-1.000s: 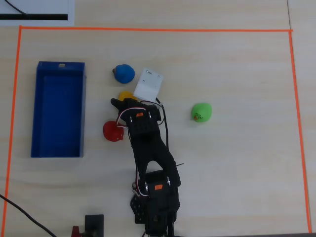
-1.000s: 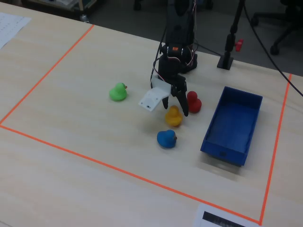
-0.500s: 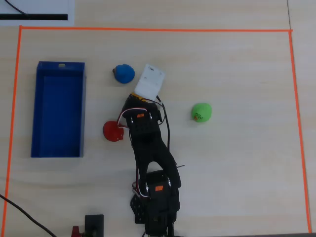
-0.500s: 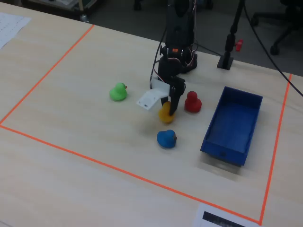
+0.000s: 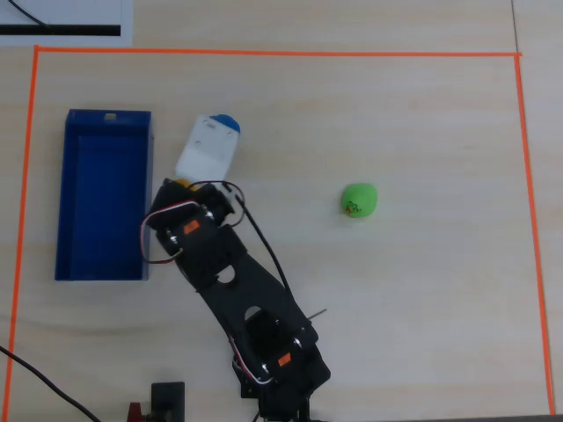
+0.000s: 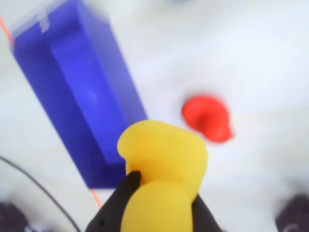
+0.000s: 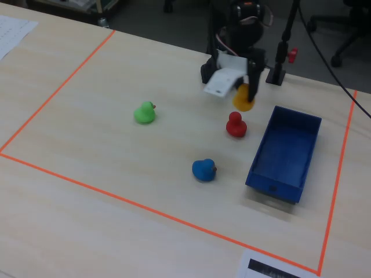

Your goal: Grasp yellow duck and put it into box.

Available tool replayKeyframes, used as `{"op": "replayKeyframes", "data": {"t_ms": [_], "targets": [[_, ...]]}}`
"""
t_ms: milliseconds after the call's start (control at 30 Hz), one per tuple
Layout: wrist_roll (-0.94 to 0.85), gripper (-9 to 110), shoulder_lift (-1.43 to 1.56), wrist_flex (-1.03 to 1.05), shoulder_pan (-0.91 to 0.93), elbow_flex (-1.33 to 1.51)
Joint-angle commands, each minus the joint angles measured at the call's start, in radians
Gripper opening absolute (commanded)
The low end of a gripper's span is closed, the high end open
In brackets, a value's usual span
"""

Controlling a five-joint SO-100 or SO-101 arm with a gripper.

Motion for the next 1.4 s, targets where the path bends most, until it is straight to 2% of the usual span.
{"op": "replayKeyframes", "data": {"t_ms": [0,467,633,833,967,1133,1267,1367], "targets": [[0.057,0,-0.129,-0.02,-0.156,-0.097],[0.104,1,-0.485,-0.103,-0.296,-0.387],[0.091,21,-0.545,-0.135,-0.31,-0.39],[0.057,32,-0.525,-0.127,-0.281,-0.342],[0.029,26,-0.383,-0.1,-0.213,-0.258],[-0.121,0,0.006,-0.091,0.072,-0.061],[-0.318,0,0.388,-0.264,0.347,0.299],[-0.44,0,0.641,-0.387,0.476,0.629]]}}
